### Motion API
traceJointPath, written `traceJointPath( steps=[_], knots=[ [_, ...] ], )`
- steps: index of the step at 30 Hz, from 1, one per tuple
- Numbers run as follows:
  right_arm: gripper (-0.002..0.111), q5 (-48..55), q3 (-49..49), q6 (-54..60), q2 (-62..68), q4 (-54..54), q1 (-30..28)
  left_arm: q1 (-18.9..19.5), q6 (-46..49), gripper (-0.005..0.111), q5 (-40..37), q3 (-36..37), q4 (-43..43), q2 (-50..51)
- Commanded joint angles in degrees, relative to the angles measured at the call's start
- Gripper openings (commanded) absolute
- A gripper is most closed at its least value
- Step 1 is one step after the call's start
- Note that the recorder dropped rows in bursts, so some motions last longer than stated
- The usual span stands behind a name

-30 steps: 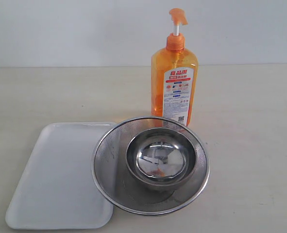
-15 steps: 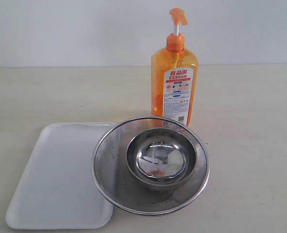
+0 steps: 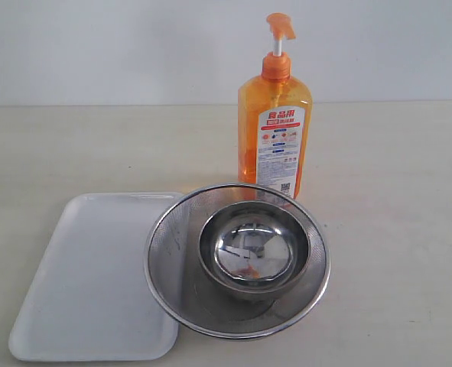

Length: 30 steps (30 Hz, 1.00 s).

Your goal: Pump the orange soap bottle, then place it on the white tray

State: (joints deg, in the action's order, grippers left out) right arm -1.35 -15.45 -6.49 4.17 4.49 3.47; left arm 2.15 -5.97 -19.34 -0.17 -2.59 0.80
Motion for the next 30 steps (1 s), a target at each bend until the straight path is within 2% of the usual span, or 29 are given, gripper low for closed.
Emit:
traceJointPath(
  steps=[1,3,7,23,30],
  knots=[
    [0.000,8.31,-6.05,0.56,7.15,0.41,-0.29,-0.34,-0.09,0.005,0.57,0.17,-0.19,0.13],
    [0.000,11.08,-8.21,0.56,11.06,0.41,-0.29,-0.34,-0.09,0.005,0.57,0.17,-0.19,0.13],
    [0.000,10.06,-8.91,0.33,15.17,0.41,-0.29,-0.34,-0.09,0.005,0.57,0.17,-0.19,0.13],
    [0.000,6.18,-8.91,0.17,15.16,0.41,-0.29,-0.34,-0.09,0.005,0.57,0.17,-0.19,0.13],
    [0.000,1.35,-8.91,0.17,17.45,0.41,-0.29,-0.34,-0.09,0.005,0.57,0.17,-0.19,0.13]
  ],
)
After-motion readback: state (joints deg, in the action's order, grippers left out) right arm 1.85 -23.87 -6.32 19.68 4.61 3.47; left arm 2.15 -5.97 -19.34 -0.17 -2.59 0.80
